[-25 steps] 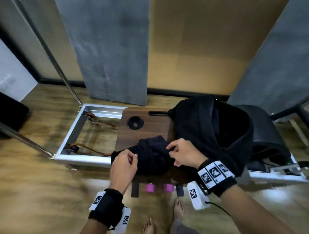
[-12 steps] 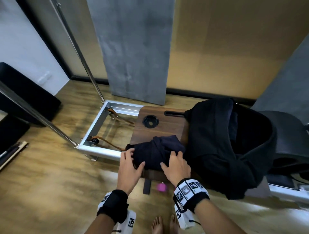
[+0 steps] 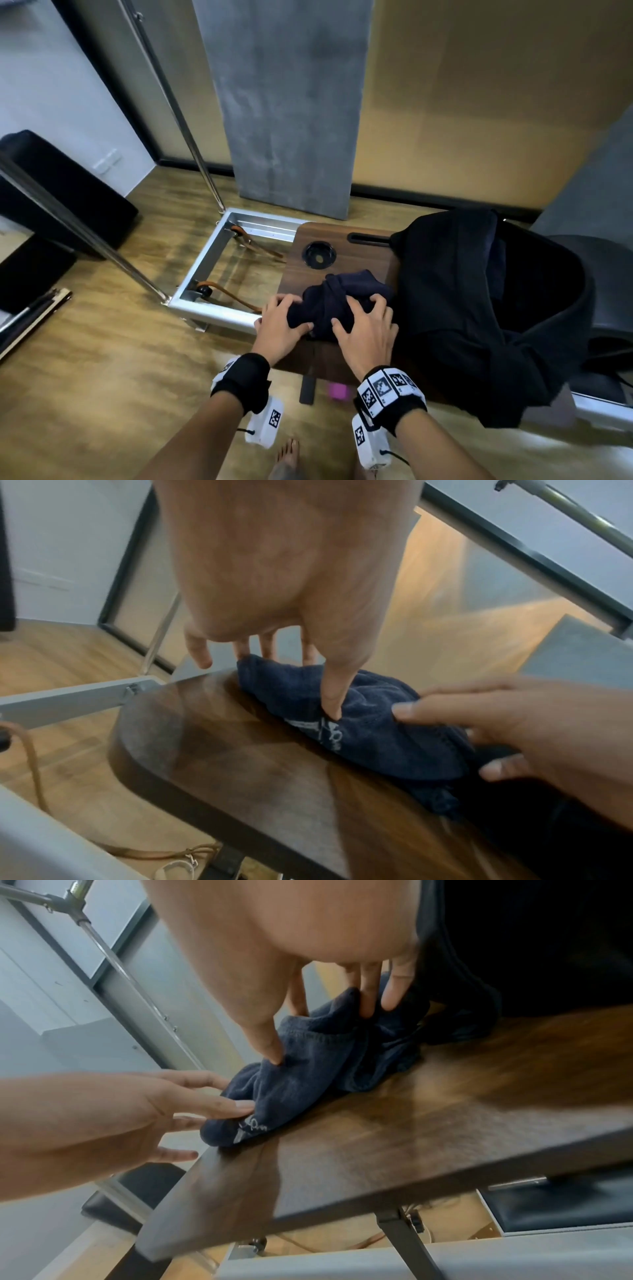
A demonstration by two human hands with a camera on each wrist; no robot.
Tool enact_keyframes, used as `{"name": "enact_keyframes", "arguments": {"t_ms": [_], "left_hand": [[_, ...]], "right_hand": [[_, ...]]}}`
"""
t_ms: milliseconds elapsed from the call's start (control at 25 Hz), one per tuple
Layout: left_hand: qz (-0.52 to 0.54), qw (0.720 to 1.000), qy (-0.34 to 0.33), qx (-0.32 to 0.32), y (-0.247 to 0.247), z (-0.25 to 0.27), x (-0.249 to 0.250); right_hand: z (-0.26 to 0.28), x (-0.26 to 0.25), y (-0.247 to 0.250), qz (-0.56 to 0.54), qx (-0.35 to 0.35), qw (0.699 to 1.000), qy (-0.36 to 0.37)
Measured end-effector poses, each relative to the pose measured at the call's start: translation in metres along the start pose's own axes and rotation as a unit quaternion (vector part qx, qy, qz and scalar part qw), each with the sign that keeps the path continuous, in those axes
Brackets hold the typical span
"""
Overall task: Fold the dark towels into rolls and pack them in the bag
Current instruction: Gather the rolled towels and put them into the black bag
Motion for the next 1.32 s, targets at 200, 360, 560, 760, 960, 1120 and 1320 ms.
{"name": "enact_keyframes", "arguments": {"t_ms": [200,360,560,760,960,1120,1320], "left_hand": [[0.011,0.999,-0.031,-0.027,0.006,-0.016,-0.001],[0.030,0.991,-0.037,-0.129,0.003,-0.031,0.002],[0.225,0.939,-0.073,-0.251,-0.013,-0.030,0.029],[0.240,0.929,-0.230,-0.165,0.009,-0.022,0.063],[0.301,0.908,-0.246,-0.155,0.017,-0.007,0.071],[0.144,0.949,-0.241,-0.143,0.001,0.011,0.054],[0.019,0.963,-0.266,-0.033,0.016,0.015,0.062]], "right_hand": [[-0.016,-0.005,0.007,-0.120,0.036,0.991,-0.046],[-0.012,0.003,0.005,-0.351,0.007,0.937,-0.001],[-0.001,0.012,-0.003,-0.396,-0.003,0.918,-0.024],[0.013,0.028,0.002,-0.406,0.014,0.910,-0.076],[0.041,0.029,0.007,-0.315,0.086,0.944,-0.045],[0.047,0.008,0.008,-0.153,0.132,0.979,0.014],[0.040,-0.009,0.025,-0.149,0.105,0.980,0.074]]}}
Point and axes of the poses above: each hand's wrist, its own z-axis away from the middle knuckle, its own y-axis out of the back of the hand, x = y × z, the point moved 8 cm from there along -z, towards the middle knuckle, and after that the axes turned 3 degrees about -y, right-handed, at the moved point
